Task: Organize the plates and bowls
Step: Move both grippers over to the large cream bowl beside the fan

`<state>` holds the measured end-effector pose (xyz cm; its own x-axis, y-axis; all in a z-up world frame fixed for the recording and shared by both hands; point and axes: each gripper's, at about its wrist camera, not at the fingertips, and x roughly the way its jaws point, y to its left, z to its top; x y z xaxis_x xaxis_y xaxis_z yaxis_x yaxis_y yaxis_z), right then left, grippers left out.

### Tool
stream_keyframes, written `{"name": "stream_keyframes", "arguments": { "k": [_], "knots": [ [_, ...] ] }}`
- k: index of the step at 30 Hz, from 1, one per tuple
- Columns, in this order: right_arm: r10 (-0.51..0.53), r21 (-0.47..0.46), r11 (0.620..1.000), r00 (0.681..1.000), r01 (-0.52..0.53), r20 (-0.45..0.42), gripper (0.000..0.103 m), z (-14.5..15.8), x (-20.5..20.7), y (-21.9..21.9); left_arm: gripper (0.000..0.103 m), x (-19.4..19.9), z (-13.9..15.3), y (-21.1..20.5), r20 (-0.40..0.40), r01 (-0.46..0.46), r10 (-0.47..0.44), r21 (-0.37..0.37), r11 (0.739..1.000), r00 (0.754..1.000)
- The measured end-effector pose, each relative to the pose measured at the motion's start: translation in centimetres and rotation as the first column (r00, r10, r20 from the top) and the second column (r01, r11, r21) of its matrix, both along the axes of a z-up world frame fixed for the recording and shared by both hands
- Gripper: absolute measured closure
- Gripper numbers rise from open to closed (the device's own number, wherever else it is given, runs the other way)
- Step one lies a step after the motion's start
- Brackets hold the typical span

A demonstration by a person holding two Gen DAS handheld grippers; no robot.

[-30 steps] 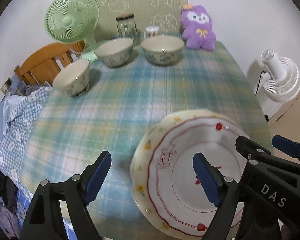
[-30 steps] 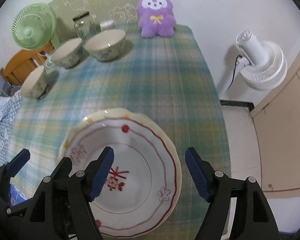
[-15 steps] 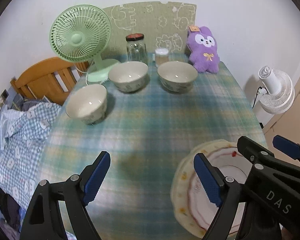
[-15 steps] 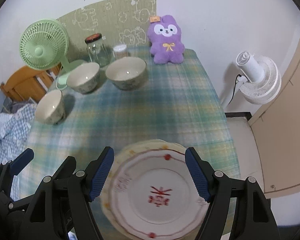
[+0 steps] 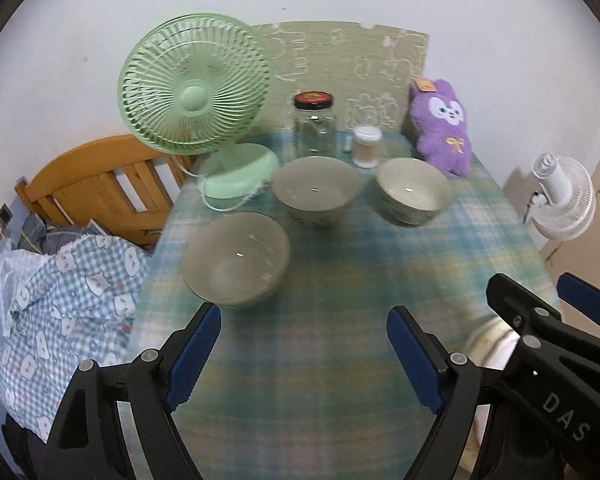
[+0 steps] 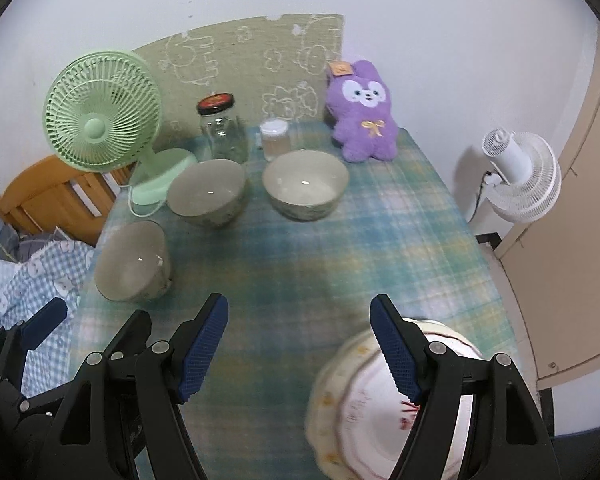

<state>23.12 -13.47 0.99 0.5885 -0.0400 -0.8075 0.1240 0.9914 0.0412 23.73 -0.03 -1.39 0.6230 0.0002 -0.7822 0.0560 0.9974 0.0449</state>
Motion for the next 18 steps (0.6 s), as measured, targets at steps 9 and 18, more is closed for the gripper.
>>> {"name": "stream_keyframes", "arguments": {
  "k": [9,18],
  "knots": [
    [0.047,-0.013,0.999,0.999,-0.047,-0.003,0.03,-1.1,4.0,6.3,0.022,4.0,-1.8,5.8,-0.006,-0.029,0.029,0.001,1.0,1.0],
    [0.082,0.032,0.996,0.996,-0.08,-0.047,0.039,-4.6,8.8,11.0,0.033,7.8,-4.9,9.7,-0.032,-0.047,0.047,0.021,0.999,0.998]
  ]
}}
